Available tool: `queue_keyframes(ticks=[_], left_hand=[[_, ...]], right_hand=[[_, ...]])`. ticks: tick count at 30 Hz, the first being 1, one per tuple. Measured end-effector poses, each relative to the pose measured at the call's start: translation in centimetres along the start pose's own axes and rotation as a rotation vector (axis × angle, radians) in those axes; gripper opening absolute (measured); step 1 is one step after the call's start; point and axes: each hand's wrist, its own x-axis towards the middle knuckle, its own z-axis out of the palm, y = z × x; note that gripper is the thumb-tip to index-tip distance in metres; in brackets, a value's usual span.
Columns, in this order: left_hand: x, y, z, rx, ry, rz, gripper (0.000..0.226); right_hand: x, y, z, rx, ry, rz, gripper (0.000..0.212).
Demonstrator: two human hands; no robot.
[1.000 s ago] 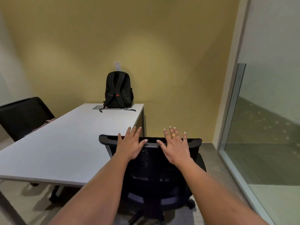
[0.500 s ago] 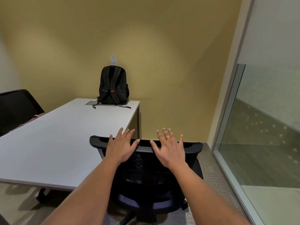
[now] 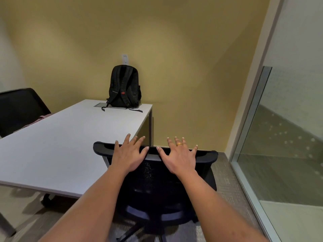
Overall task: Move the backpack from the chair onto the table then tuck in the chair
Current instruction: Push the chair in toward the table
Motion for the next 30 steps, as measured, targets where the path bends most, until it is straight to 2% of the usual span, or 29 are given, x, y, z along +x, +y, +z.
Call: queue_keyframes(ticks=[5,9,17,30], left_hand=[[0.8,-0.1,-0.8,-0.036,-0.140,0.085,0.073],[1.1,1.6,-0.8,-0.069,-0.169,0.086,0.077],[0.9,6.8,-0.1,-0.062,-0.073,-0.012,0.081],[3.6,12.8,1.2,-0.017,-0.064,-0.177,0.086]], right_hand=[[0.5,1.6,0.0,0.009,0.026,-0.042,0.071],[1.2,3.8,0.0,0.015,0.039,-0.074,0.072],[3.1,8.9,-0.7,0.015,0.019,-0.155,0.070],[8.1,14.7,-1.2,0.038,-0.015,-0.284,0.065]])
